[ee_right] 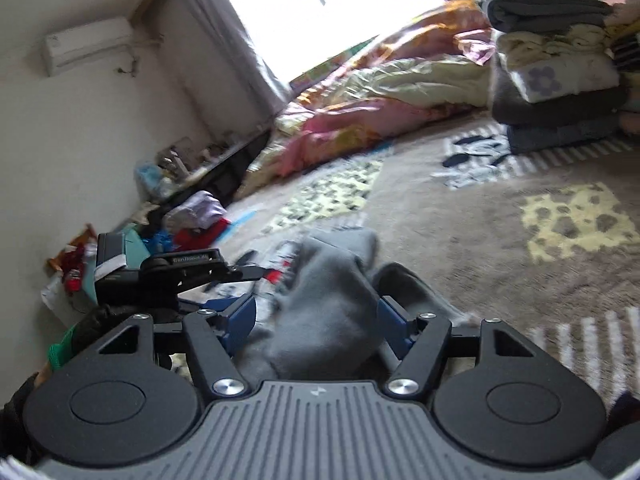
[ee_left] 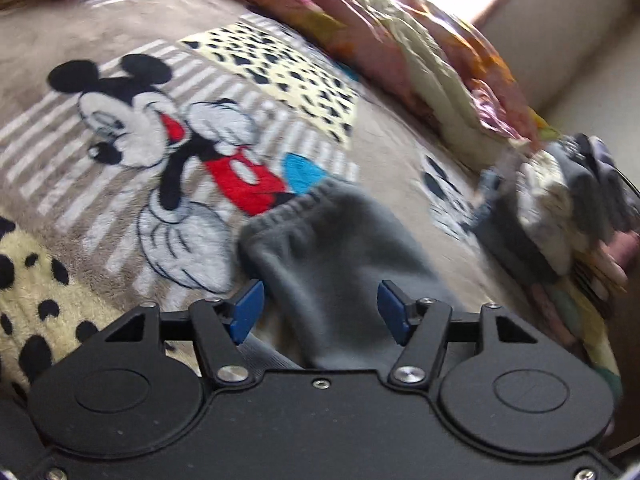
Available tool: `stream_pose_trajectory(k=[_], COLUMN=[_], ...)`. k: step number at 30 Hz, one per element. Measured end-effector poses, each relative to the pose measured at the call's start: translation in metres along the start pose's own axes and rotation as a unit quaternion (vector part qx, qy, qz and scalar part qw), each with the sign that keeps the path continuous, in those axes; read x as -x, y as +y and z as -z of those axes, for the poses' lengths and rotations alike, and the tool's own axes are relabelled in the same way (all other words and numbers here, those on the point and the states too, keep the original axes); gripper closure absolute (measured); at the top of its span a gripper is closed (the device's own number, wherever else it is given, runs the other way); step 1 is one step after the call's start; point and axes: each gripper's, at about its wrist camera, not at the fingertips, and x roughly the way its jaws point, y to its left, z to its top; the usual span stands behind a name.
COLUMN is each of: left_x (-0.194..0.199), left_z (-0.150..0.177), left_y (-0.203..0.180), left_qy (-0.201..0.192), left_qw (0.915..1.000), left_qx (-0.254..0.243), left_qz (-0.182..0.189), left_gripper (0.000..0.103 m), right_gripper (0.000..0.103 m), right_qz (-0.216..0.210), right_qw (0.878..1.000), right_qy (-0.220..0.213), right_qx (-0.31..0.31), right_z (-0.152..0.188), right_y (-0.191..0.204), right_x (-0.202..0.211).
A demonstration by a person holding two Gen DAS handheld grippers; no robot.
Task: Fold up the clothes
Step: 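Grasp the grey sweatpants with the left tool and lift them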
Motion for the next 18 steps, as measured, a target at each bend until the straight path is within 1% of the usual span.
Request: stream_pose_trajectory(k=[1, 2, 4, 7, 8, 10, 11, 12, 13, 14, 15, 18], left_x=[-0.006, -0.012, -0.023, -0.033, -0.036, -0.041, -0.043, -0.046, -0.048, -0.049, -0.048, -0.036], left_z=[0.002, 0.004, 0.006, 0.004, 0.003, 0.001, 0.001, 0.001, 0.001, 0.001, 0.001, -0.002], left_y=[0.005, 0.011, 0.022, 0.031, 0.033, 0.029, 0.027, 0.026, 0.026, 0.027, 0.027, 0.014], left_qy=[-0.005, -0.009, -0.015, -0.026, -0.03, -0.04, -0.044, -0.048, -0.05, -0.049, -0.054, -0.087], left_qw=[0.9999, 0.9996, 0.9985, 0.9963, 0.9958, 0.9959, 0.9961, 0.9963, 0.9965, 0.9964, 0.9957, 0.9923], left_qx=[0.011, 0.024, 0.052, 0.081, 0.087, 0.08, 0.075, 0.07, 0.065, 0.064, 0.063, 0.032], left_qz=[-0.007, -0.01, -0.011, 0.0, 0.005, 0.011, 0.013, 0.013, 0.015, 0.026, 0.041, 0.082], left_gripper=[0.041, 0.041, 0.041, 0.04, 0.039, 0.039, 0.042, 0.063, 0.078, 0.087, 0.092, 0.096], right_gripper=[0.014, 0.001, 0.002, 0.001, 0.001, 0.001, 0.001, 0.001, 0.001, 0.001, 0.001, 0.001], right_qz=[0.011, 0.019, 0.022, 0.03, 0.032, 0.034, 0.034, 0.035, 0.035, 0.035, 0.035, 0.033], right_qw=[1.0, 1.0, 1.0, 0.999, 0.999, 0.999, 0.998, 0.998, 0.998, 0.998, 0.998, 0.998], right_qy=[0.003, 0.005, 0.01, 0.022, 0.027, 0.035, 0.037, 0.039, 0.04, 0.041, 0.042, 0.041], right_qx=[-0.001, -0.004, -0.015, -0.018, -0.018, -0.019, -0.021, -0.022, -0.024, -0.027, -0.029, -0.033], right_z=[0.001, 0.003, 0.006, 0.01, 0.011, 0.011, 0.012, 0.012, 0.012, 0.012, 0.011, 0.009], right_y=[-0.002, -0.005, -0.009, -0.011, -0.011, -0.012, -0.012, -0.013, -0.013, -0.014, -0.014, -0.015], right_x=[-0.002, -0.005, -0.011, -0.021, -0.025, -0.033, -0.036, -0.039, -0.041, -0.043, -0.044, -0.047])
